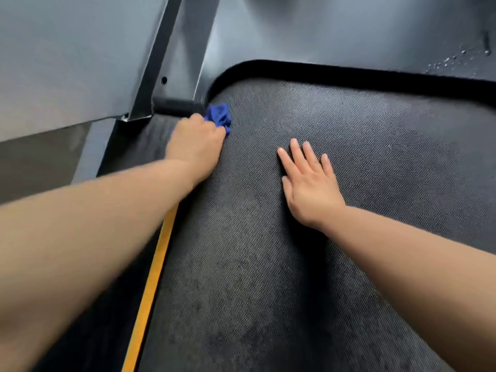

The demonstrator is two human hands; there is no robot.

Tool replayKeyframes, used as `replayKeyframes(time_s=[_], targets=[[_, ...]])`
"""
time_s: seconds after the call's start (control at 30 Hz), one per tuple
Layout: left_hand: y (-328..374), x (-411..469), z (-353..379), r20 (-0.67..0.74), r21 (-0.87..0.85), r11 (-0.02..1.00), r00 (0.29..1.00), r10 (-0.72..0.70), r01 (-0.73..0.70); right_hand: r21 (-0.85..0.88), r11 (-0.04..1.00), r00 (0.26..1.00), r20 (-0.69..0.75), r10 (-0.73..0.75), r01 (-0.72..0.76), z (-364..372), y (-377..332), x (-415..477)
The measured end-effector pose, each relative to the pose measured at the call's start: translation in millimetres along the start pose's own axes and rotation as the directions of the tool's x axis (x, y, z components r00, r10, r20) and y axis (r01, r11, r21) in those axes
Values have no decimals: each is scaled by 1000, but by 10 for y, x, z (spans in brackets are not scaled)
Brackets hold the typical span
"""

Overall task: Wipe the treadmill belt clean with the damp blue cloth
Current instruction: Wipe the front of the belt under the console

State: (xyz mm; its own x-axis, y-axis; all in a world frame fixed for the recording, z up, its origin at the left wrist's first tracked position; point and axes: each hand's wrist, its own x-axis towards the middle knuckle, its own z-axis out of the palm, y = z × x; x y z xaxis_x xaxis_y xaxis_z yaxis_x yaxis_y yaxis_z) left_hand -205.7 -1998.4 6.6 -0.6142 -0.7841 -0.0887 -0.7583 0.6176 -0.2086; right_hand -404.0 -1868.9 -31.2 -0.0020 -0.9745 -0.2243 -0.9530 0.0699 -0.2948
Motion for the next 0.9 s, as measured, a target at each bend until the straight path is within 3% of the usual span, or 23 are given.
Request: replayKeyframes(time_s=[0.13, 0.27, 0.47, 0.53, 0.63, 0.73, 0.87, 0.9], targets=[[53, -652, 167, 10, -103, 993, 998, 61, -59, 21, 1000, 999, 45, -12, 11, -51, 27, 15], [76, -1233, 96, 159, -181, 979, 979, 126, -97, 55, 998, 995, 92, -28, 23, -90, 45, 23], [-35, -428, -70, -118, -134, 990, 991, -61, 45, 54, 998, 999, 21, -46, 45, -74, 44, 5], [108, -347, -15, -23, -57, 989, 990, -136, 135, 57, 997, 999, 4, -50, 49, -74, 42, -19], [270, -672, 60, 114, -85, 972, 971, -210, 220, 92, 993, 996, 46, -75, 71, -141, 30, -46], [314, -1215, 101, 78, -197, 961, 980, -184, 196, 79, 977, 976, 74, -205, 199, -306, -3, -89], [468, -1721, -19, 210, -426, 822, 925, -315, 377, 123, 909, 904, 117, -412, 398, -458, -231, -229], [486, -1733, -39, 152, -491, 797, 935, -320, 352, 152, 882, 873, 141, -467, 447, -450, -319, -291]])
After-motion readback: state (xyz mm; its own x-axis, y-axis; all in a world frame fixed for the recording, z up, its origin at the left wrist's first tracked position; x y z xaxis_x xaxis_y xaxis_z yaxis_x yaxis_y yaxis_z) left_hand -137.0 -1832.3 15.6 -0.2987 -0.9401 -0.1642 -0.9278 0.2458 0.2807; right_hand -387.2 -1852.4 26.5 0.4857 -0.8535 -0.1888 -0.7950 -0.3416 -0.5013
